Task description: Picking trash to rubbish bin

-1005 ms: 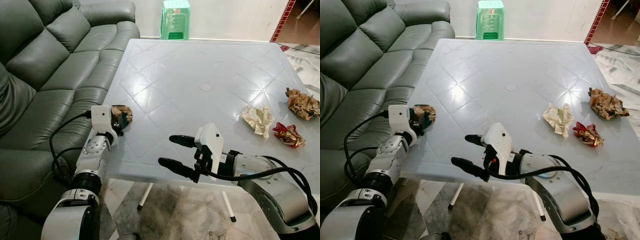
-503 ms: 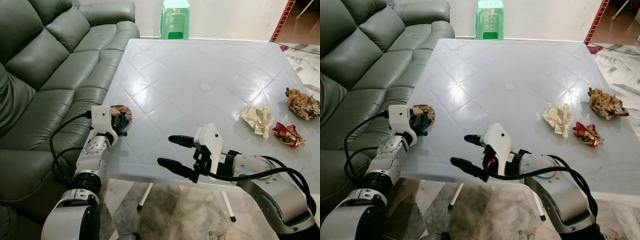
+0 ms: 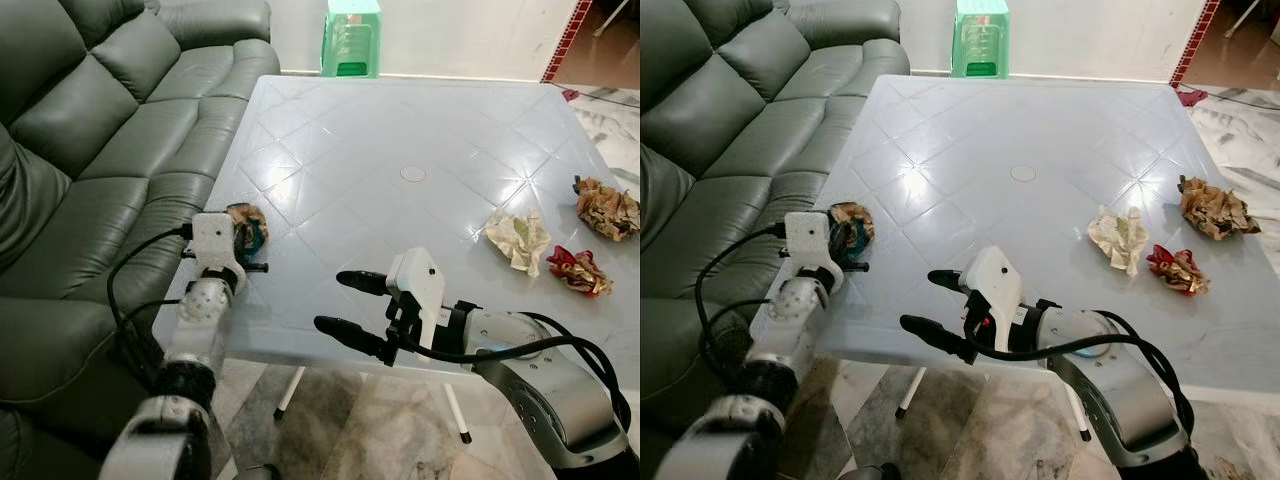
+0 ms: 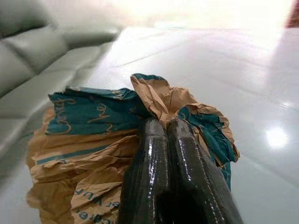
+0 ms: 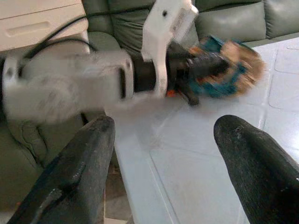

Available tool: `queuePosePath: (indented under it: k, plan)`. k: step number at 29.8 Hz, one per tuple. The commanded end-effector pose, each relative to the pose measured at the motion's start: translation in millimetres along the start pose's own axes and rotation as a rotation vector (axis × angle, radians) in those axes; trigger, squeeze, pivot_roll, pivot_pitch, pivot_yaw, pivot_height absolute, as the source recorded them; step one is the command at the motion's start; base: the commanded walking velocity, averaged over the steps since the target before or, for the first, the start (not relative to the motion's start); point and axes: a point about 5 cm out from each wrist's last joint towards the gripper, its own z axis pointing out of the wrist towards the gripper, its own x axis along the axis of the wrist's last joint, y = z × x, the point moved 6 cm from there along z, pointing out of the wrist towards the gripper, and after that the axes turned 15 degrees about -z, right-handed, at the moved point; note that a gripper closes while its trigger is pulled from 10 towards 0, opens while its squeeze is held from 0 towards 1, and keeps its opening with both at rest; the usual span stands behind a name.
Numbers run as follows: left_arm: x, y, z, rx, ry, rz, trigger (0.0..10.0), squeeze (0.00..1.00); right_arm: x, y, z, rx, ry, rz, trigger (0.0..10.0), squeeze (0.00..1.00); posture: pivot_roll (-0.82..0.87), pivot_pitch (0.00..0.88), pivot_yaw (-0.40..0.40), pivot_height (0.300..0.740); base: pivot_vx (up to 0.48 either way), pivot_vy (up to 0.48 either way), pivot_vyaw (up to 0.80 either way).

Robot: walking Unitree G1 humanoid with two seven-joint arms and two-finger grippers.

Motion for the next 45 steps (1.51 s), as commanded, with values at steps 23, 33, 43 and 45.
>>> queuePosePath:
  k: [23, 33, 43, 45]
  plan:
    - [49.0, 46.1, -52.8, -0.238, 0.181, 0.028, 0.0, 0.0, -7.5, 112.4, -5.9, -0.675, -0.053, -0.075, 10.0, 0.0, -0.05, 0.043, 0.026, 0.74, 0.0, 0.0, -0.22]
    - [45.0, 44.7, -64.4, -0.254, 0.123, 0.026, 0.0, 0.0, -42.1, 138.1, -27.9, -0.92, -0.235, -0.081, 10.0, 0.0, -0.02, 0.046, 0.049, 0.74, 0.0, 0.0, -0.78]
    - [51.1, 42.7, -67.9, -0.276, 0.104, 0.041, 0.0, 0.0, -66.1, 165.2, -60.5, -1.114, -0.383, -0.13, 10.0, 0.0, 0.01, 0.057, 0.082, 0.74, 0.0, 0.0, -0.68]
    - [51.4, 42.8, -69.2, -0.282, 0.098, 0.045, 0.0, 0.0, -71.5, 169.6, -65.1, -1.142, -0.419, -0.145, 10.0, 0.0, 0.01, 0.059, 0.085, 0.74, 0.0, 0.0, 0.0]
